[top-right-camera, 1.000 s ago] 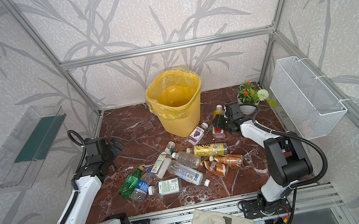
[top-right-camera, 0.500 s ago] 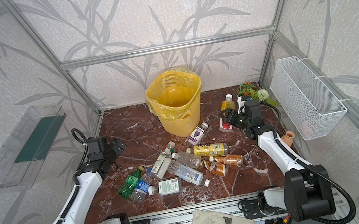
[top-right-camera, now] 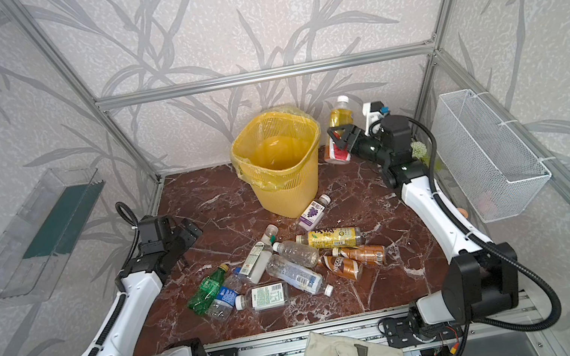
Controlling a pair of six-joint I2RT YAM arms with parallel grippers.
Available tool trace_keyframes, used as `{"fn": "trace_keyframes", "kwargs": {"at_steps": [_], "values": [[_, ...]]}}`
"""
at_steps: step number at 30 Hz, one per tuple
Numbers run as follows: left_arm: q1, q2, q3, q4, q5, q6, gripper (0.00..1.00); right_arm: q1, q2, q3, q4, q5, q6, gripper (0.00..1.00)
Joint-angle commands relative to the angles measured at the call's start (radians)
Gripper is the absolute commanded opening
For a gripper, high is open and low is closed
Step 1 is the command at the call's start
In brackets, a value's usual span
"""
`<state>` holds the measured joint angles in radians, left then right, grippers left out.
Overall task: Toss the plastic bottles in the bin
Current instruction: 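Move the tea bottle over the yellow bin with the right gripper and release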
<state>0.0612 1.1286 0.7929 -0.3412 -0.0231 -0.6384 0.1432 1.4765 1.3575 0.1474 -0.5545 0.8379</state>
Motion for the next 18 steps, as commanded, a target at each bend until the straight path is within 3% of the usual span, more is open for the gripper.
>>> {"fn": "trace_keyframes", "kwargs": {"at_steps": [1,3,5,7,18], "values": [[0.002,-0.004,0.04,-0.027,0.011,0.033,0.96,0.067,0.132,0.161,0.076,-0.044,0.071,0.71],[0.002,-0.001,0.041,-0.027,0.009,0.04,0.96,0.116,0.209,0.304,0.026,-0.068,0.045,0.74],[0.002,0.006,0.05,-0.038,0.015,0.049,0.96,0.131,0.275,0.415,-0.102,-0.098,-0.005,0.88],[0.002,0.007,0.055,-0.054,0.018,0.058,0.96,0.111,0.267,0.381,-0.082,-0.067,0.003,1.0],[0.003,-0.01,0.052,-0.06,0.023,0.06,0.96,0.026,0.084,0.24,-0.089,0.025,-0.074,0.99]]}}
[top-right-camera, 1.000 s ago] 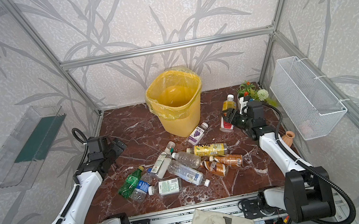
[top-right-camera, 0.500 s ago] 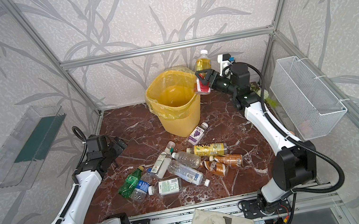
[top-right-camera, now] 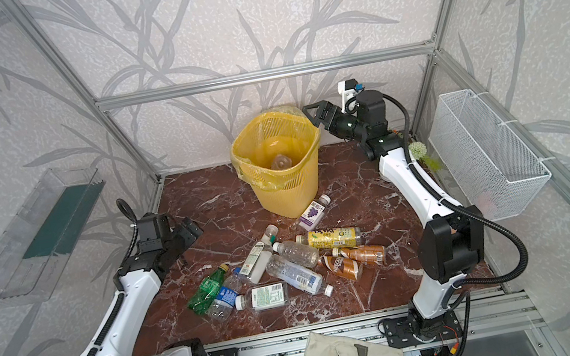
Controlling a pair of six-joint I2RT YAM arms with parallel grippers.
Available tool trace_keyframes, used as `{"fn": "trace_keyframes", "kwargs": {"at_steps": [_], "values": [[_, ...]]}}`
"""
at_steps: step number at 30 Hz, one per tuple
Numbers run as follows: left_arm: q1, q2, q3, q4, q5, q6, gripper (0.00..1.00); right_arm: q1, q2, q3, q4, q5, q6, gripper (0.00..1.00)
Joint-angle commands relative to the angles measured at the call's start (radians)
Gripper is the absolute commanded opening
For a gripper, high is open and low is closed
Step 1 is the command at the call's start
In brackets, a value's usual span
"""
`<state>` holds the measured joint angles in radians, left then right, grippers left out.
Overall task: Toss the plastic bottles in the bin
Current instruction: 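Move the tea bottle over the yellow bin with the right gripper and release, then lower the left gripper onto the clear green-labelled bottle while the right gripper withdraws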
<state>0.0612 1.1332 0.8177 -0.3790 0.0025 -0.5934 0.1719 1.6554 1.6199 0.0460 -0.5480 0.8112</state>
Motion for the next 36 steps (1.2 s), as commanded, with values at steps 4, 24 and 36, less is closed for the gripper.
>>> {"fn": "trace_keyframes", "kwargs": {"at_steps": [4,24,36], "values": [[0.003,-0.042,0.022,-0.02,0.001,0.041,0.96,-0.025,-0.197,-0.163,0.041,0.04,-0.09,0.99],[-0.13,-0.027,0.016,-0.052,0.036,0.118,0.94,-0.238,-0.493,-1.048,0.214,0.003,-0.059,0.99],[-0.512,0.081,0.033,-0.209,-0.061,0.176,0.88,-0.254,-0.426,-1.091,0.351,-0.034,0.03,0.99]]}}
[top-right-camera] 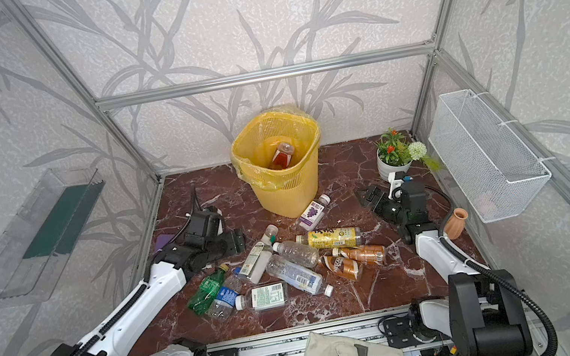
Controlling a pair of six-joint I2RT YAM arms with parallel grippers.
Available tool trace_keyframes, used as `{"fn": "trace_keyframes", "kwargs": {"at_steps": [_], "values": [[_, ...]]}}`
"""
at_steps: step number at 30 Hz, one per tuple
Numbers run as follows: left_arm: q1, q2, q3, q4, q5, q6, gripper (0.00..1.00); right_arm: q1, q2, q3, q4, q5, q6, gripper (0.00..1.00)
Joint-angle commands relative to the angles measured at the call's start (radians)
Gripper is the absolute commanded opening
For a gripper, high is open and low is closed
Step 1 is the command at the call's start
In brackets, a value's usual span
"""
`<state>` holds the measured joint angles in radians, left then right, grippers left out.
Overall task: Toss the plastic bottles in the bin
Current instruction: 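Lower the left gripper onto the clear green-labelled bottle while the right gripper withdraws, then close the left gripper on the clear green-labelled bottle and lift it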
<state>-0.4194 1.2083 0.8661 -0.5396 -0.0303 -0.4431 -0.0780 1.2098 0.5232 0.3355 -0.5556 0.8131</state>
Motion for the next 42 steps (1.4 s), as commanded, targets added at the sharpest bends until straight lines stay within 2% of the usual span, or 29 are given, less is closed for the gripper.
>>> {"fn": "trace_keyframes", "kwargs": {"at_steps": [1,6,15,28,42], "values": [[-0.043,0.008,-0.021,-0.048,-0.008,0.034,0.87,-0.005,0.03,0.008,0.071,-0.032,0.037,0.99],[-0.083,0.036,-0.024,-0.078,0.068,0.073,0.85,-0.005,0.068,0.011,0.128,-0.055,0.078,0.99],[-0.1,0.12,-0.035,-0.034,0.168,0.06,0.85,-0.006,0.091,0.009,0.152,-0.076,0.107,0.99],[-0.096,0.257,0.005,-0.024,0.116,0.079,0.83,-0.026,0.081,0.012,0.131,-0.095,0.112,0.99],[-0.094,0.398,0.056,0.033,0.146,0.115,0.82,-0.046,0.075,0.018,0.123,-0.119,0.12,0.99]]}}
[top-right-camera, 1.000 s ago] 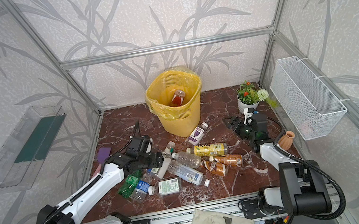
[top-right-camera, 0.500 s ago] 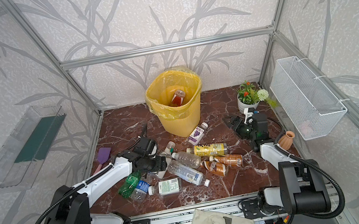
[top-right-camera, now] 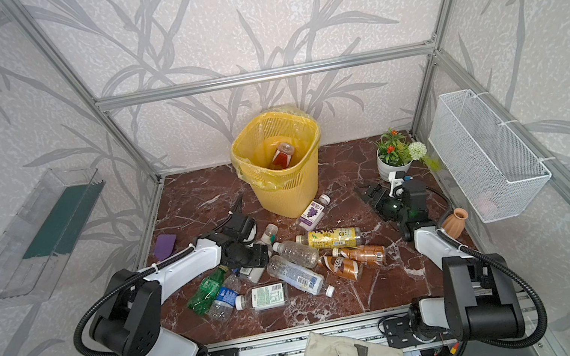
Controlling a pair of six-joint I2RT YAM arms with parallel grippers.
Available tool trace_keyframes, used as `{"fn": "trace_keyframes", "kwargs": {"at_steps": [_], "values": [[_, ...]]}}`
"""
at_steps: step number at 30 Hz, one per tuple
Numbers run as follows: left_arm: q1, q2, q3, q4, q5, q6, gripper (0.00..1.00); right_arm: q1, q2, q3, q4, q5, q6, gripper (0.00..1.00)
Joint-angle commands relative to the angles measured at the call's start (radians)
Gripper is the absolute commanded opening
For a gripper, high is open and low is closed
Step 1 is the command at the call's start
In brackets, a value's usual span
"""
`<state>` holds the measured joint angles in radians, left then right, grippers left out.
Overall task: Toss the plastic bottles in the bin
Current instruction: 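Close the left gripper on the clear green-labelled bottle and lift it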
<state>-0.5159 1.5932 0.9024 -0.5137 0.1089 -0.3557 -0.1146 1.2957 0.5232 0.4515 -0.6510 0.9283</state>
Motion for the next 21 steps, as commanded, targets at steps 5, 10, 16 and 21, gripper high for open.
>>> {"fn": "trace_keyframes", "kwargs": {"at_steps": [5,10,16,21], "values": [[0.006,0.002,0.011,0.016,0.015,0.019,0.75,-0.016,-0.013,0.016,0.0,-0.026,0.006,0.99],[0.008,-0.031,0.004,0.024,-0.004,0.008,0.68,-0.016,-0.004,0.017,0.008,-0.03,0.013,0.99],[0.009,-0.075,-0.011,0.035,-0.026,-0.013,0.63,-0.016,0.011,0.024,0.021,-0.045,0.023,0.99],[0.01,-0.153,-0.036,0.049,-0.084,-0.05,0.58,-0.016,0.011,0.024,0.023,-0.045,0.025,0.99]]}}
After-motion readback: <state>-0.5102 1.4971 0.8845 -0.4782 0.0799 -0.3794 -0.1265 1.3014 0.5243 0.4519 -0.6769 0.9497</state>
